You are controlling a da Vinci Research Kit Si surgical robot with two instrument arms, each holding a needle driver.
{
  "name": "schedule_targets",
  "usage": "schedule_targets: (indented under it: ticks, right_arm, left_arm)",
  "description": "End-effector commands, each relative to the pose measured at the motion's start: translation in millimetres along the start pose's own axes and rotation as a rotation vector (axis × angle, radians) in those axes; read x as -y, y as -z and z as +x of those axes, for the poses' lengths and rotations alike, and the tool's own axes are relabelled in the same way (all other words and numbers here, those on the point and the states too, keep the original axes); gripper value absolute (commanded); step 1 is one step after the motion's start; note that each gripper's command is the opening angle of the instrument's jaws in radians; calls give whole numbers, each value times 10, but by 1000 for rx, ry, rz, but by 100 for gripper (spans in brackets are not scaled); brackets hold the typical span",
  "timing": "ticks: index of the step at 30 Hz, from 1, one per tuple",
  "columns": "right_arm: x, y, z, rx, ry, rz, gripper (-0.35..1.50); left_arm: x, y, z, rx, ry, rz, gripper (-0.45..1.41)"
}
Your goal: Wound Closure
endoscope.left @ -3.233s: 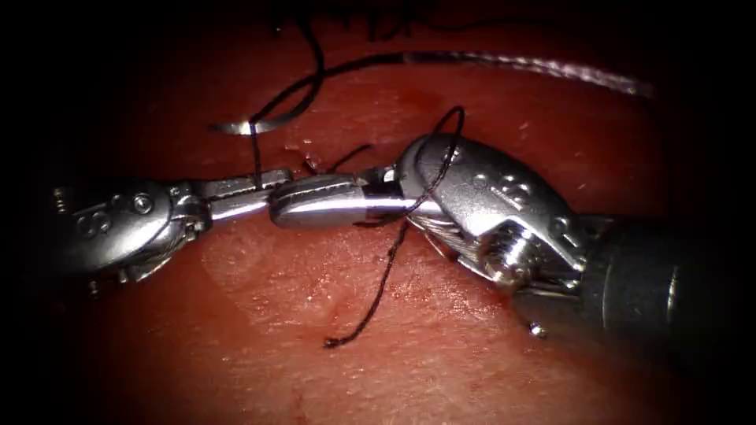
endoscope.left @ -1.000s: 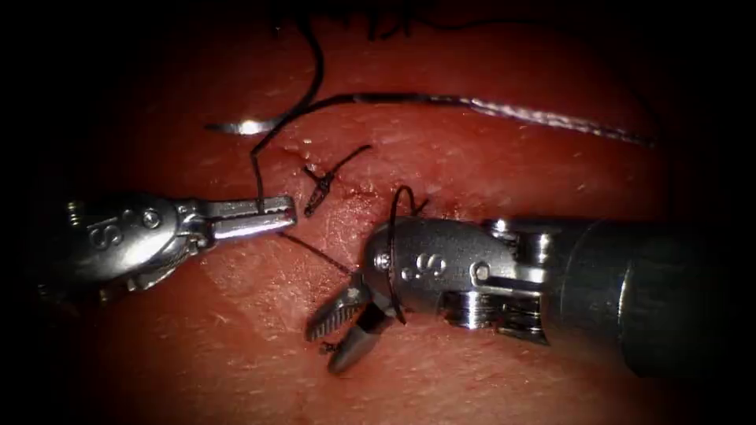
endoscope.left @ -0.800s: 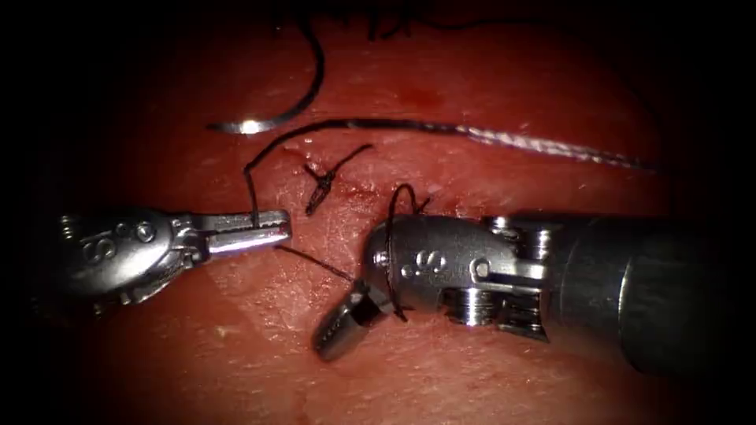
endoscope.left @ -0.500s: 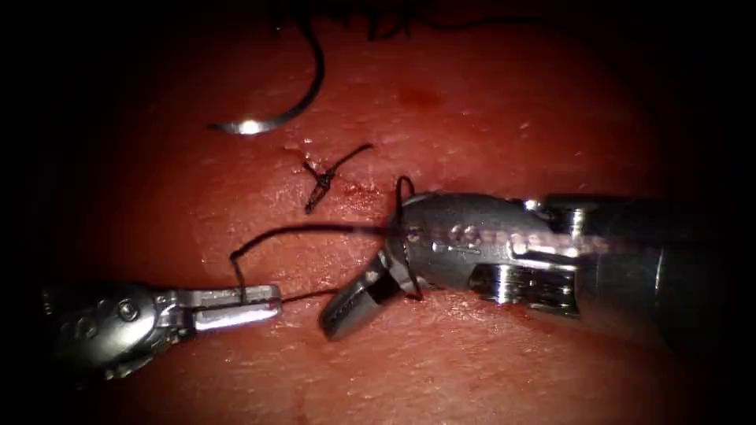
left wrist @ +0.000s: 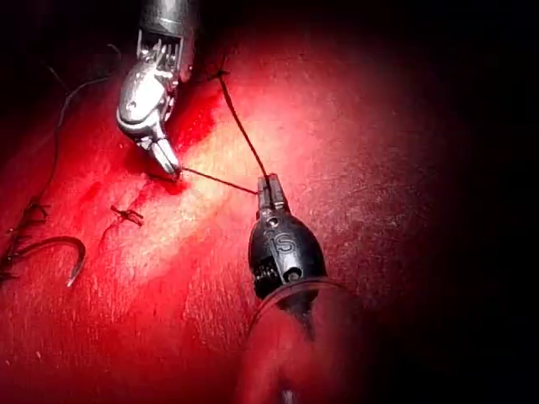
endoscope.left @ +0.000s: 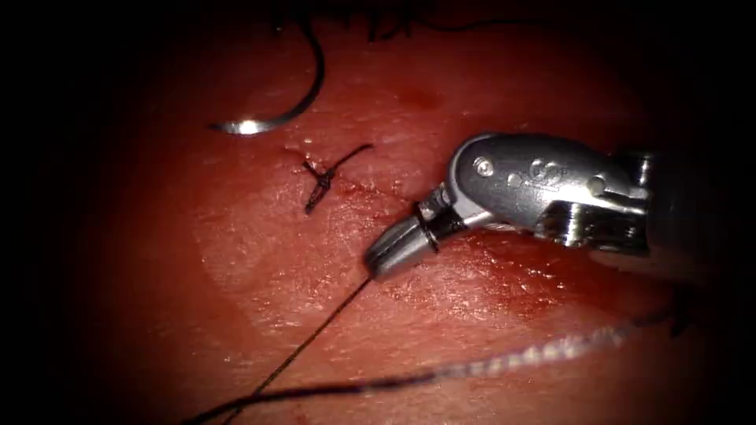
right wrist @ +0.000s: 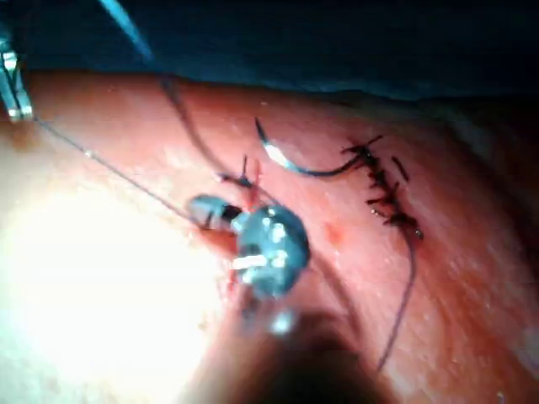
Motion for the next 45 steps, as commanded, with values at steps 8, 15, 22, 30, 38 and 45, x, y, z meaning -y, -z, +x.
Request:
schedule_targets:
  ticks: [8,15,22,30,38,45]
  right_arm:
    - [-9,16,-14,5,0,-32,-35]
    - [-20,37,-31,18,2,-72,-35]
    - [-21,31,-54,34,19,-68,-35]
    - [-22,37,-56,36,18,-83,-35]
    - [-39,58,-60,50,7,-161,-35]
    - [-41,57,-66,61,-6,-185,-35]
  left_arm:
    - [-22,26,20,5,15,-24,-45]
    - [-22,40,20,8,15,-17,-45]
    - [-22,43,20,12,15,-10,-45]
    - [-35,56,23,17,15,-9,-45]
    - [-64,57,25,17,11,-2,-45]
    - [-79,62,23,16,5,-3,-45]
